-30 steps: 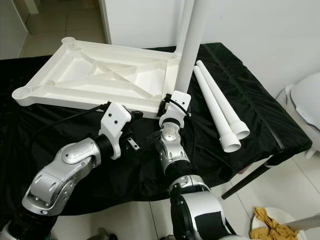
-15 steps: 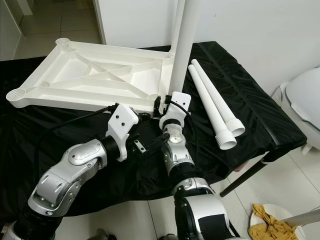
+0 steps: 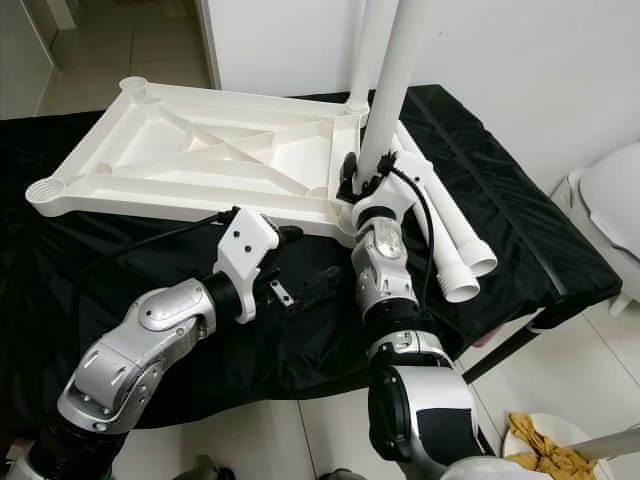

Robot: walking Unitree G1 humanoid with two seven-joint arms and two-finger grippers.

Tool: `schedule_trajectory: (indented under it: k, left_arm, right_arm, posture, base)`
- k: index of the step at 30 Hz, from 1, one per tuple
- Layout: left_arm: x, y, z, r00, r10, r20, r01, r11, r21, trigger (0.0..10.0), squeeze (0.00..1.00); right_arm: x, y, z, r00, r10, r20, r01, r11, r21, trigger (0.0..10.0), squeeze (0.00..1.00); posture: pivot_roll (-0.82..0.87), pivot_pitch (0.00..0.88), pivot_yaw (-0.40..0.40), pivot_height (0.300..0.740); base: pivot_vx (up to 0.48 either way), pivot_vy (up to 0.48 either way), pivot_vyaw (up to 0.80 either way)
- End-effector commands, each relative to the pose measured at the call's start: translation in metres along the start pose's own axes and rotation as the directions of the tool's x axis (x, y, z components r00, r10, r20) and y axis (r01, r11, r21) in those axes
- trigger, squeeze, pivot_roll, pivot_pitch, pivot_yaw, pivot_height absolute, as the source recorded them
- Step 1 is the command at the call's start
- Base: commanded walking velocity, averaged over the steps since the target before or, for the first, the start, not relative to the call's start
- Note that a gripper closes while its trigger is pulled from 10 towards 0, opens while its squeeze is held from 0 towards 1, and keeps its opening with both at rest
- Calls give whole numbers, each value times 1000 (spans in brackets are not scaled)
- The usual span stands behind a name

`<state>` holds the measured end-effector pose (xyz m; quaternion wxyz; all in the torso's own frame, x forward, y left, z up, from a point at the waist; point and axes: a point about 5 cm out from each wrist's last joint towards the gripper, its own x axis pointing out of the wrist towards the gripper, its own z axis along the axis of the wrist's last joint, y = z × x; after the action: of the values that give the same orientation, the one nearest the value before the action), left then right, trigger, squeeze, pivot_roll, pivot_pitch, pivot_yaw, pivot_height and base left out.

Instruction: Building children table

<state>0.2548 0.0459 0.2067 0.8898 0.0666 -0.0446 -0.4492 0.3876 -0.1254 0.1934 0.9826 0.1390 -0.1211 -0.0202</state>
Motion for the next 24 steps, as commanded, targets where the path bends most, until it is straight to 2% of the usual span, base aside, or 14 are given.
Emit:
schedule_trajectory:
  k: [1, 6, 8, 9, 13, 19, 21, 23, 24]
  left_arm:
    - [2, -2, 0, 1000, -17, -2, 17, 1000, 5, 10000, 0]
    - [2, -2, 0, 1000, -19, -3, 19, 1000, 6, 10000, 0]
    - [2, -2, 0, 1000, -18, -3, 18, 1000, 5, 10000, 0]
    - [2, -2, 0, 1000, -17, -3, 17, 1000, 5, 10000, 0]
    - [2, -1, 0, 1000, -14, -2, 14, 1000, 4, 10000, 0]
    - [2, 0, 1, 1000, -9, 0, 9, 1000, 4, 10000, 0]
    - [2, 1, 2, 1000, -6, 1, 6, 1000, 5, 10000, 0]
    - [1, 1, 2, 1000, -5, 1, 5, 1000, 5, 10000, 0]
    - [1, 0, 2, 1000, -5, 0, 5, 1000, 3, 10000, 0]
  right_arm:
    - [-4, 4, -6, 999, 37, -14, -38, 999, -33, 10000, 0]
    - [-6, 14, -8, 990, 137, -18, -138, 983, -119, 10000, 0]
    - [-6, 15, -7, 989, 149, -14, -149, 981, -126, 10000, 0]
    - [-5, 16, -6, 986, 169, -9, -168, 973, -160, 10000, 0]
    - [-3, 17, -5, 975, 220, -32, -223, 962, -161, 10000, 0]
    - [0, 8, -4, 951, 293, -97, -304, 944, -131, 10000, 0]
    - [0, 1, -4, 915, 375, -147, -394, 911, -124, 10000, 0]
    - [-2, -6, -2, 872, 457, -175, -484, 858, -172, 10000, 0]
    - [-4, -10, -2, 837, 507, -204, -542, 818, -191, 10000, 0]
  posture:
    - [-20, 51, -11, 740]
    - [-20, 55, -11, 740]
    - [-19, 57, -11, 740]
    - [-19, 58, -11, 740]
    - [-19, 62, -10, 740]
    - [-18, 69, -8, 740]
    - [-18, 75, -9, 740]
    - [-19, 78, -7, 740]
    - [-19, 81, -5, 740]
  base:
    - [0, 0, 0]
    - [0, 0, 0]
    - [0, 0, 0]
    - [0, 0, 0]
    - [0, 0, 0]
    - [0, 0, 0]
    - [0, 0, 0]
    - [0, 0, 0]
    - [0, 0, 0]
